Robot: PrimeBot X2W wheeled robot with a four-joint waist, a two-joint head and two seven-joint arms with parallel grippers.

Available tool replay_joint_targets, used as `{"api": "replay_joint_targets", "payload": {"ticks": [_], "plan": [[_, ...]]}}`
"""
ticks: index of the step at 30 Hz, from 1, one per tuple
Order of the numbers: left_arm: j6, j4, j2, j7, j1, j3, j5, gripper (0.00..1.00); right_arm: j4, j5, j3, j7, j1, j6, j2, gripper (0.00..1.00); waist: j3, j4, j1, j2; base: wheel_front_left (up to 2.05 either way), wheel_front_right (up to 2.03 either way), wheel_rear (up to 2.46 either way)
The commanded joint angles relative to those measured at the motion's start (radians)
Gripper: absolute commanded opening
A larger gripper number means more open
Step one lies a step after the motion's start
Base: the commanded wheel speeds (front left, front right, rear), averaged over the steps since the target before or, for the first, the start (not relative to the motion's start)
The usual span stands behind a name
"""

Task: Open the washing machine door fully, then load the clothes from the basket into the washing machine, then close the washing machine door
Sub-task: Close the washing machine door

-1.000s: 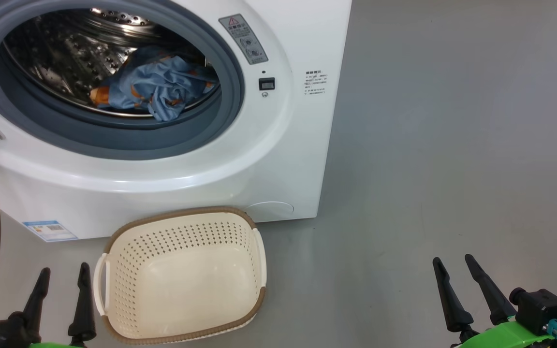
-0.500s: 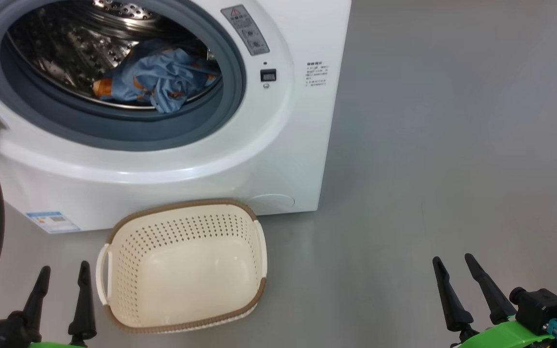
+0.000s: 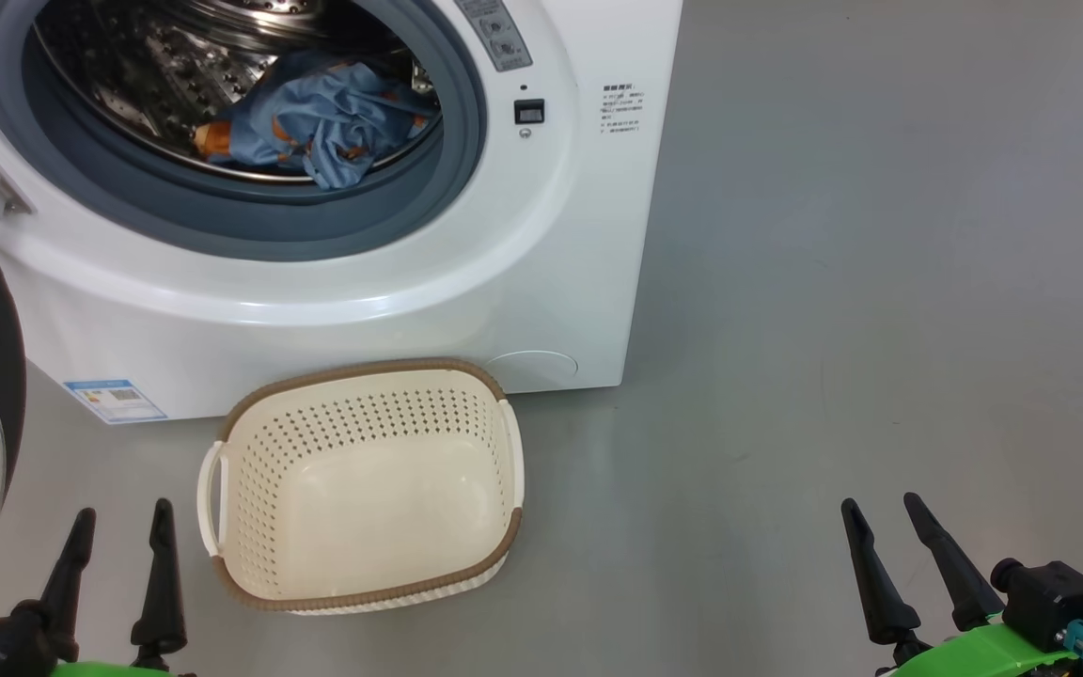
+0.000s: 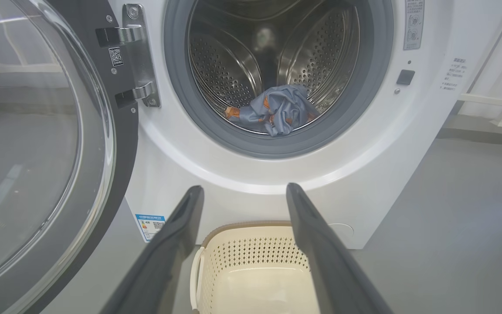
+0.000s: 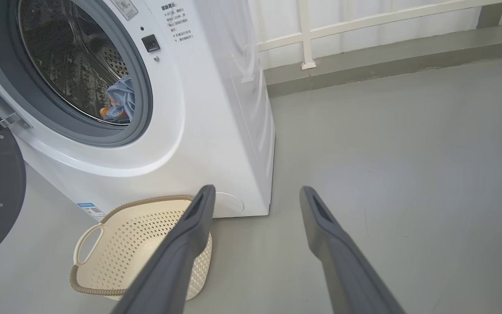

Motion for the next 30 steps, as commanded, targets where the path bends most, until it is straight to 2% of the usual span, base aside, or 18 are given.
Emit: {"api": "replay_joint_targets", "payload": {"ticks": [1,9,14,23,30], "plan": [[0.000,-0.028,0.019,-0.004,-0.004,0.034,0.000,1.00,-0.025,0.002,0.017,-0.005,-0.007,0.002,-0.009,1.00,0.000,0.002,0.0000,0.0000,0.00,0.00,0.00],[0.000,-0.031,0.012,-0.004,0.000,0.037,-0.003,1.00,-0.023,0.001,0.021,-0.005,-0.007,0.002,-0.009,1.00,-0.004,0.015,0.0000,0.0000,0.00,0.00,0.00],[0.000,-0.029,-0.002,-0.004,0.000,0.049,-0.012,1.00,-0.032,-0.002,0.033,-0.005,-0.011,0.002,-0.014,1.00,-0.008,0.054,0.0000,0.0000,0.00,0.00,0.00],[0.000,-0.028,-0.030,-0.004,0.012,0.074,-0.012,1.00,-0.018,-0.002,0.087,-0.005,-0.044,0.002,-0.036,1.00,-0.021,0.166,0.0000,0.0000,0.00,0.00,0.00],[0.000,-0.018,-0.051,-0.004,0.032,0.092,-0.005,1.00,0.011,0.013,0.136,-0.005,-0.074,0.002,-0.062,1.00,-0.045,0.299,0.0000,0.0000,0.00,0.00,0.00]]}}
